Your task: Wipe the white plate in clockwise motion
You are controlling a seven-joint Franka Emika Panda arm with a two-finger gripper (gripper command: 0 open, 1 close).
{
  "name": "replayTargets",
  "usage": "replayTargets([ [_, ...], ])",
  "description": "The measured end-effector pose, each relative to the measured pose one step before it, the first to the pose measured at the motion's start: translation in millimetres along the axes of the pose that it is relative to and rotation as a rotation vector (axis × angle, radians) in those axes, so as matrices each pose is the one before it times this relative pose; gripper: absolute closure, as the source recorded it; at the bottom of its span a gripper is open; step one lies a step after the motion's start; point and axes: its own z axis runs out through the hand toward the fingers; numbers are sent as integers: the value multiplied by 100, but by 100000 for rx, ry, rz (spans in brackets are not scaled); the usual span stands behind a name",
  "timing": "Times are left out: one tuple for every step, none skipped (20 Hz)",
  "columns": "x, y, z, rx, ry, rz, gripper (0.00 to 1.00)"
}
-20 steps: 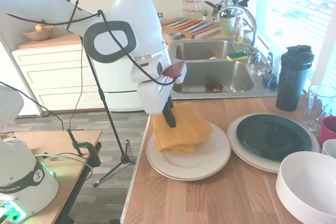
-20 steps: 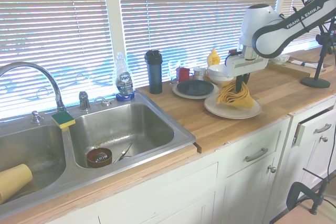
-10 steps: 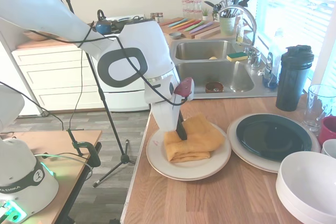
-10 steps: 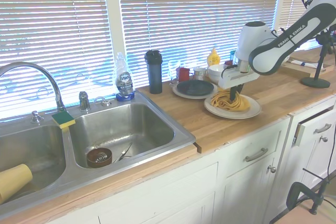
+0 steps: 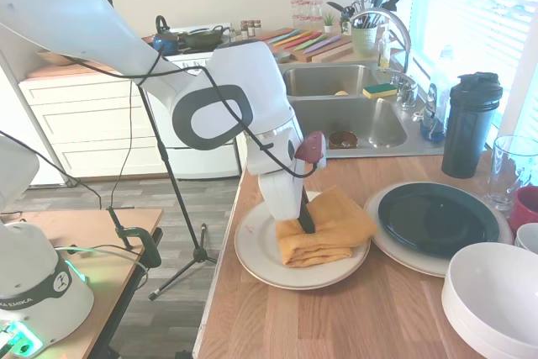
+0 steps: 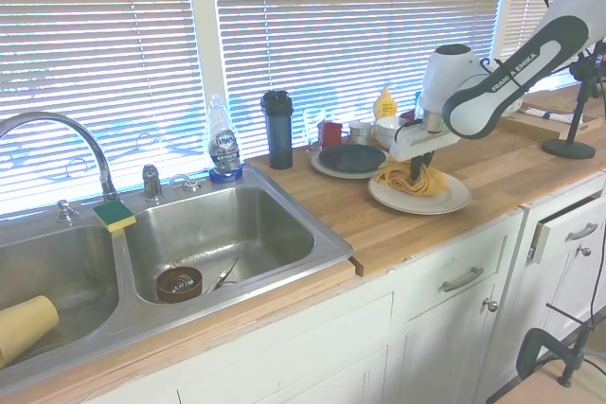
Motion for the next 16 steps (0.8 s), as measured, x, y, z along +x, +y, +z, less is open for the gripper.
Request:
replayTargets([
  [290, 162, 138, -576, 161, 325, 100],
  [257, 221, 89, -714, -2, 505, 100],
  [200, 218, 70, -861, -98, 469, 100],
  [148, 179, 0, -803, -82, 344, 100],
  [72, 138, -28, -700, -87, 124, 100],
  [-32, 144, -62, -819, -149, -106, 100],
  [-134, 166, -103, -650, -159, -285, 100],
  [-269, 177, -124, -714, -202, -439, 100],
  [-338, 145, -196, -471, -178, -385, 100],
  [-430, 177, -207, -644, -372, -387, 100],
  [-545, 107, -257, -714, -467, -521, 100],
  [-607, 49, -332, -831, -447, -677, 100],
  [-607, 52, -358, -602, -393, -646, 100],
  [-666, 6, -337, -489, -547, -521, 100],
  [-622, -48, -394, -358, -359, -639, 100],
  [-625, -23, -337, -434, -554, -481, 100],
])
